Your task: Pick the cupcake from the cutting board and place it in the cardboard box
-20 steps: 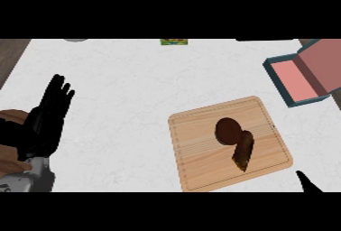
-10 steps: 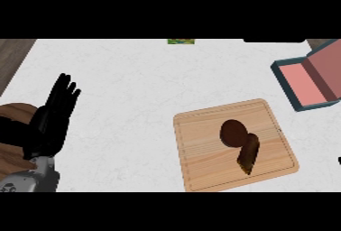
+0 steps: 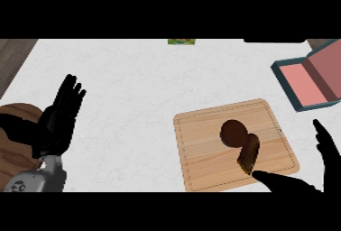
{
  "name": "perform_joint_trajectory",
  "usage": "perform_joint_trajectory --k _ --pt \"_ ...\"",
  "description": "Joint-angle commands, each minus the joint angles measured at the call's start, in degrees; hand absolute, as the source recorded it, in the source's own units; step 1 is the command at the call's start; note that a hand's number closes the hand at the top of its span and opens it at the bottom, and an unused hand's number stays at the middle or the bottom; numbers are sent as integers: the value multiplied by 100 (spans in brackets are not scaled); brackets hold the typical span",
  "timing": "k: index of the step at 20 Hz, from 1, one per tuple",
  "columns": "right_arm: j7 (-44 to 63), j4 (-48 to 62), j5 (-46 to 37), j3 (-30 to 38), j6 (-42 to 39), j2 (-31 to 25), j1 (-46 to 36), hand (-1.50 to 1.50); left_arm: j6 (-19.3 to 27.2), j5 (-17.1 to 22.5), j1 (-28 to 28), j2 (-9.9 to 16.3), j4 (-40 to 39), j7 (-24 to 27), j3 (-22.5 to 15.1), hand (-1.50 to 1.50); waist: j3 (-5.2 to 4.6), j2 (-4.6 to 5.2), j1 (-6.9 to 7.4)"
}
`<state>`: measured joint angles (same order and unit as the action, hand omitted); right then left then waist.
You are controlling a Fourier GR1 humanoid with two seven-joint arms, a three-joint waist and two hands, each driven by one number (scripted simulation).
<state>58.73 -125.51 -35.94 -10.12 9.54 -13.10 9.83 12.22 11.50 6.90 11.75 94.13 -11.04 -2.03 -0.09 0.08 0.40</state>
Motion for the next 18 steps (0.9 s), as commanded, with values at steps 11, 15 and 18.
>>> perform_joint_trajectory --k 11,15,18 --pt "559 1050 -862 -328 -114 1062 -768 -150 14 -288 18 -342 -48 -32 -11 0 8 -8 -43" --pt "401 1251 -861 -63 -62 1170 -704 -150 -421 -6 -456 -115 292 98 301 0 8 -13 -26" --pt "622 1212 -1343 -490 171 1299 -719 -150 -346 -197 -124 -133 246 -157 248 0 8 -14 -40"
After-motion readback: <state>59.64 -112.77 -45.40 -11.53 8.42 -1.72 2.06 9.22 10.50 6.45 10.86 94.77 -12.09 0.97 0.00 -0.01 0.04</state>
